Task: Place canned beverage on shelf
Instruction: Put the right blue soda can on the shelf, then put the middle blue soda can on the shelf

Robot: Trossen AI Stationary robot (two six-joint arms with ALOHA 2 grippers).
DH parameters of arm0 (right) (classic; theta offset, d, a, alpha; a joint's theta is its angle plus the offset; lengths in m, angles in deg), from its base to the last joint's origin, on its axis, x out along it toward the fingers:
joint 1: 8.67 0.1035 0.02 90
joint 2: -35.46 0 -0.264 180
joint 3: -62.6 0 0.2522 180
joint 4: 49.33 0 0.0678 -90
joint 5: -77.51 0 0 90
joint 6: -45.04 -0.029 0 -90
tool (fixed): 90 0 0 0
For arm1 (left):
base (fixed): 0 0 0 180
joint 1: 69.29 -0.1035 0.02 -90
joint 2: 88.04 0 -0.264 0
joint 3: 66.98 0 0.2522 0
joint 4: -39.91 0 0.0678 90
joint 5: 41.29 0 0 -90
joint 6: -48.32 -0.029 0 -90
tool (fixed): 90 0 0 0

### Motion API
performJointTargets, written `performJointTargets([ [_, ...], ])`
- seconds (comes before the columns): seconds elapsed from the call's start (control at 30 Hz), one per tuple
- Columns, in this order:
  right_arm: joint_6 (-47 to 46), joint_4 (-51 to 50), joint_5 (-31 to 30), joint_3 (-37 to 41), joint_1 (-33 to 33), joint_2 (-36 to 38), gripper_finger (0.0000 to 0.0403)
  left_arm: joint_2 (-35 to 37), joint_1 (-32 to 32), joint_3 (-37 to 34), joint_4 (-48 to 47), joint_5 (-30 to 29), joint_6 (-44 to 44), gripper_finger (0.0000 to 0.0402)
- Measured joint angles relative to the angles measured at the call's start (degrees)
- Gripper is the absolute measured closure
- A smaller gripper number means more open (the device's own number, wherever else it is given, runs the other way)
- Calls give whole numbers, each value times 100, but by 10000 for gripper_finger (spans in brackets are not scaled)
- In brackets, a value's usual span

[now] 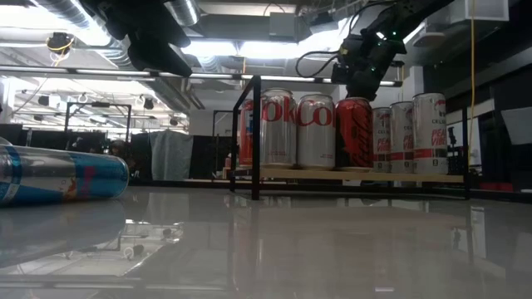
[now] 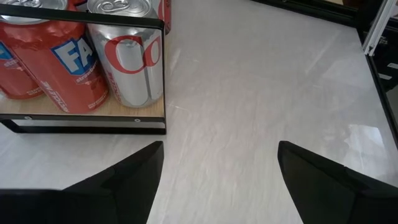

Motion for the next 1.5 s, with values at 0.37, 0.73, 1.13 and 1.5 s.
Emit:
performJointTargets([
  [0.37, -24, -26, -191, 2, 0, 190, 33, 0, 7, 2, 91, 0, 43, 95],
  [0.73, -29, -28, -200, 4, 0, 595, 33, 2, -163, 451, -295, -113, 1544, 95],
  [1.13, -39, -33, -190, 7, 0, 1462, 33, 2, -448, 1657, -3520, 405, 3198, 95],
  [1.5, -483, -3, 705, 7, 0, 2411, 33, -555, -17, 1293, -4091, 1160, 4822, 96],
])
